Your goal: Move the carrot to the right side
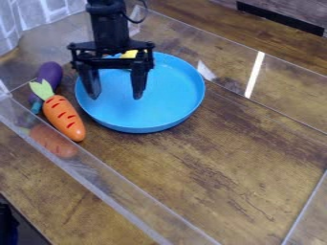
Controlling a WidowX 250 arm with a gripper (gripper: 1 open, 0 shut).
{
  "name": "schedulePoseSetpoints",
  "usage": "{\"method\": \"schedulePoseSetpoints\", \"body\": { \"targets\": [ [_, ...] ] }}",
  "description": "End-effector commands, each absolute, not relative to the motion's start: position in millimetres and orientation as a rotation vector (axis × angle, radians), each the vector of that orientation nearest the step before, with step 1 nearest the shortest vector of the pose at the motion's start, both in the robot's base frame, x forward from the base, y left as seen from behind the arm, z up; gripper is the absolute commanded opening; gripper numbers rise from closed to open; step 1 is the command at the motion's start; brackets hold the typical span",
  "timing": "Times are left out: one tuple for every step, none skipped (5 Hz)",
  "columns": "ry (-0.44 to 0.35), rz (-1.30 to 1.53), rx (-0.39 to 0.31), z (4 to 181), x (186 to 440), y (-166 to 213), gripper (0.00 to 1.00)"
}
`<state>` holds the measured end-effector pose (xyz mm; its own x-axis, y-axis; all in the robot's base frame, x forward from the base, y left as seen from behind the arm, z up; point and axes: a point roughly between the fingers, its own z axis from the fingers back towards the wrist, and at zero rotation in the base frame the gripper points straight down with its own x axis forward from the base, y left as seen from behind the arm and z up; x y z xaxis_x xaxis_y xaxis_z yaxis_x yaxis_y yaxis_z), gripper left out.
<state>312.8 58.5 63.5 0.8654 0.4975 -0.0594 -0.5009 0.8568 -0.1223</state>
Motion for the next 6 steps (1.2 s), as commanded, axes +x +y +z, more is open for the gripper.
{"method": "schedulePoseSetpoints", "body": {
  "targets": [
    [-0.031, 0.633, -0.155, 75.3, 313, 73, 1.00],
    [-0.052, 0.728, -0.173, 76.1, 310, 84, 1.00],
    [-0.072, 0.785, -0.182, 77.1, 307, 93, 1.00],
    [-0.092, 0.829, -0.189, 75.8, 304, 102, 1.00],
    [-0.108, 0.865, -0.197, 73.8, 300, 110, 1.00],
    [-0.117, 0.902, -0.206, 70.9, 300, 118, 1.00]
  ]
}}
